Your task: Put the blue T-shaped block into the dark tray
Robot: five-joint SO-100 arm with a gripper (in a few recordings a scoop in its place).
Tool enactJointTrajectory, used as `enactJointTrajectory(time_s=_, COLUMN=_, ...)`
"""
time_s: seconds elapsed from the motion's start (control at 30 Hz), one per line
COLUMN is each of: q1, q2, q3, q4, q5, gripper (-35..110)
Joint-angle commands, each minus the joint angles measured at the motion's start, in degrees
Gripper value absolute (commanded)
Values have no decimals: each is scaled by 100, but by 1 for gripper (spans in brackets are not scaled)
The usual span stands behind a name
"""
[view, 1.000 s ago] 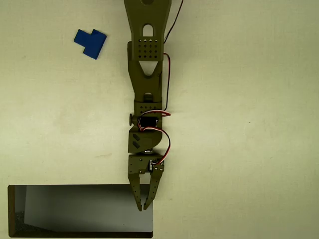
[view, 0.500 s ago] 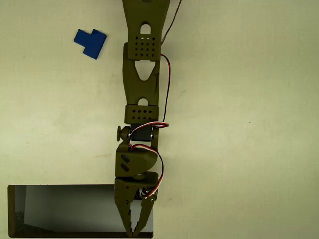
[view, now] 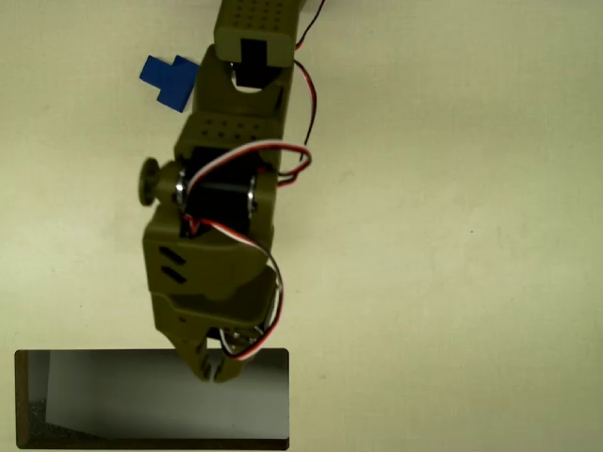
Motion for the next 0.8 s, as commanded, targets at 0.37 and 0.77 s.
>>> enactJointTrajectory(time_s=0.37, q1=905, q2=5458, q3=7260, q4=949, q5=-2716, gripper=0)
enactJointTrajectory(time_s=0.77, q1=1740, q2=7954, q3=12103, q4=932, q5=-6680, gripper=0)
